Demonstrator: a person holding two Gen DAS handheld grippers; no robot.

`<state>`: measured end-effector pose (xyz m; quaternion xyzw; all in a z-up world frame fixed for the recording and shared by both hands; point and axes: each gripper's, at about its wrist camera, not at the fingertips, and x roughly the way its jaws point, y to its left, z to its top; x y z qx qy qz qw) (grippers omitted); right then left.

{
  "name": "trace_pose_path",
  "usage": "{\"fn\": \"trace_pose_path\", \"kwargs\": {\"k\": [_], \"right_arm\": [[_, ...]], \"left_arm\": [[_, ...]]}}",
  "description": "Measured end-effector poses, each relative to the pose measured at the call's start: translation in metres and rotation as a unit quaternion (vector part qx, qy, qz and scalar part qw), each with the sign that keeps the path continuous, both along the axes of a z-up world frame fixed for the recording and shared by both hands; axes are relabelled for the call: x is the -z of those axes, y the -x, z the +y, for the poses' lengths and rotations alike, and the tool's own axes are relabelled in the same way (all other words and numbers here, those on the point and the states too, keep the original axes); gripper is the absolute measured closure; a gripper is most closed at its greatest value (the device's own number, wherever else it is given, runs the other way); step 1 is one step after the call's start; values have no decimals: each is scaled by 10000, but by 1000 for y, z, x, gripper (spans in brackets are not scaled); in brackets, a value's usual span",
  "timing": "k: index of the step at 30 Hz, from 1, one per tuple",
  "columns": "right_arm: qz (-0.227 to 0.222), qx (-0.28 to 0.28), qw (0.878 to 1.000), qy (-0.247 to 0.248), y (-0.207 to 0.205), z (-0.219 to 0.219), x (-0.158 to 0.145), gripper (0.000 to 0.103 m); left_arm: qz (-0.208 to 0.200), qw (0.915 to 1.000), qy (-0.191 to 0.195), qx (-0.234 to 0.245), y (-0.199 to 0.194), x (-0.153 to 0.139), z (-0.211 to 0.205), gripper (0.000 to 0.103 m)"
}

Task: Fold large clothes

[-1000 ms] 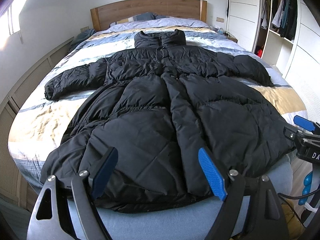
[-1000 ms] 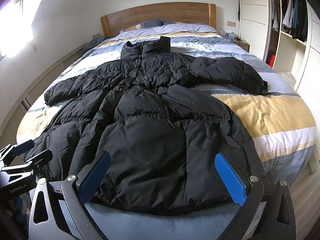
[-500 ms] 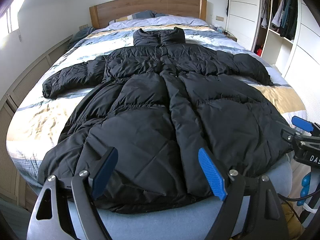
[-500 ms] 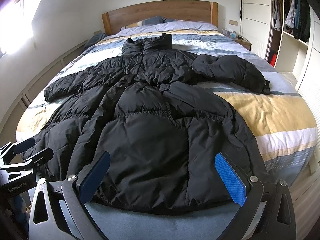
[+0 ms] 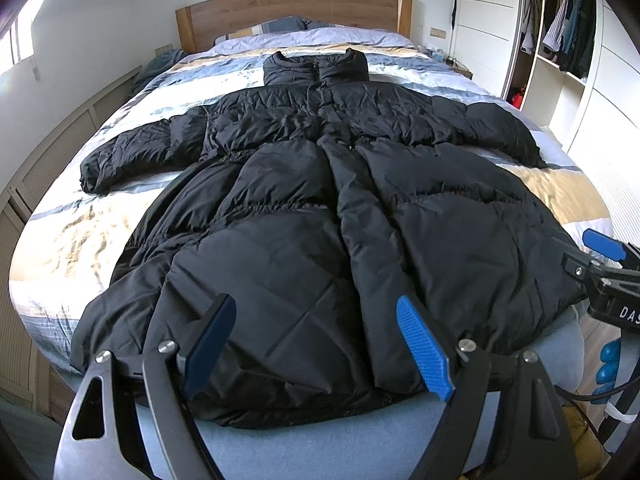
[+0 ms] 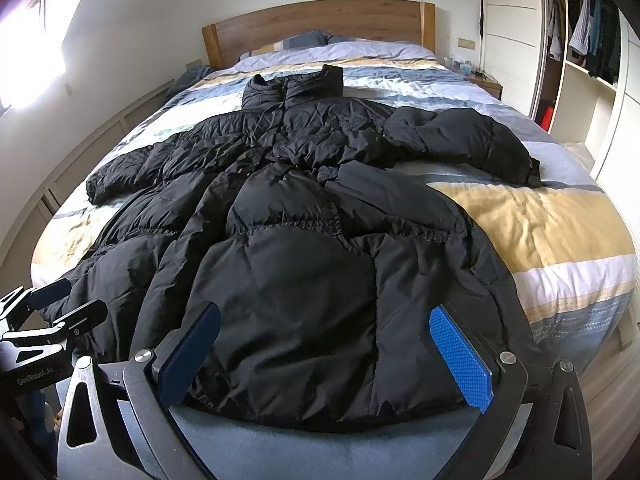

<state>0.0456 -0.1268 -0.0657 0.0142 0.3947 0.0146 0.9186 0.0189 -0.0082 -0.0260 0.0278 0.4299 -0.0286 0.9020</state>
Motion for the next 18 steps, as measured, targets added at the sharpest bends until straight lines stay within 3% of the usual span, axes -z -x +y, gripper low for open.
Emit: {"fn": "trace_pose_path", "kwargs": {"k": [18], "right_arm": [[46,-20,9999,-97,-7,-2,3,0]], "left_arm": [[166,9998,46,63,-9,4,2,21]]}}
